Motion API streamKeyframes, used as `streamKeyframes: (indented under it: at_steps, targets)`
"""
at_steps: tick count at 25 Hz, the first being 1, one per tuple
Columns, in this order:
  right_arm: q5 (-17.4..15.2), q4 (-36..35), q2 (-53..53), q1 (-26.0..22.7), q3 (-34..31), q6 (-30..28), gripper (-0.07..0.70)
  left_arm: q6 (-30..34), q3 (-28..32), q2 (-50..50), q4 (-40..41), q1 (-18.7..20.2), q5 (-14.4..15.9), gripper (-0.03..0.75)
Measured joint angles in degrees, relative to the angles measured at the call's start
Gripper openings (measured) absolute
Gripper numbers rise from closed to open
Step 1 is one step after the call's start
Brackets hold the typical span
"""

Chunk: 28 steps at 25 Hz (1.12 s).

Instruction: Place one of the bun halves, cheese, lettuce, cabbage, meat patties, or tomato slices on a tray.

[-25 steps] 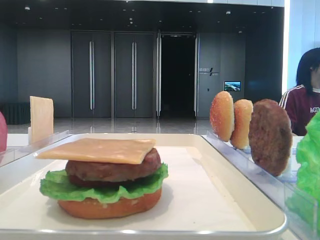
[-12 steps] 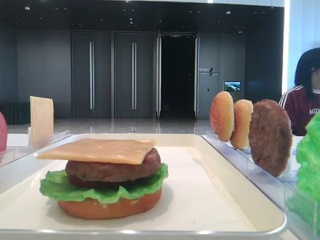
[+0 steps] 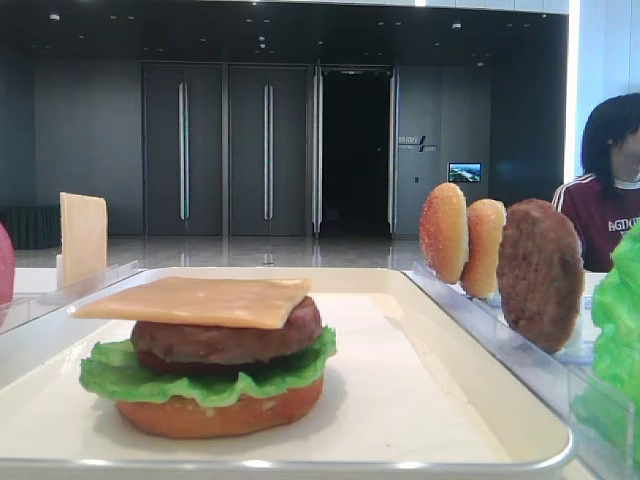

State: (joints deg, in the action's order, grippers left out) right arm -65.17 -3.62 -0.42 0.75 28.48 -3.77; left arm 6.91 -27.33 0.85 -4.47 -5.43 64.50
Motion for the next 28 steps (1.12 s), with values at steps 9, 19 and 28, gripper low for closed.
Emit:
streamKeyframes:
  at_steps: [9, 19, 28]
  targets:
    - [0.0, 0.0, 0.0, 0.0, 0.0, 0.0, 0.479, -0.9, 0.0, 0.0, -0.7, 0.0, -0.4, 0.542]
    - [0.0, 0.0, 0.0, 0.0, 0.0, 0.0, 0.479, -2.8, 0.0, 0.0, -0.2, 0.0, -0.6, 0.692]
    - [0.0, 0.0, 0.0, 0.0, 0.0, 0.0, 0.479, -2.8, 0.0, 0.0, -0.1, 0.0, -0.7, 0.692]
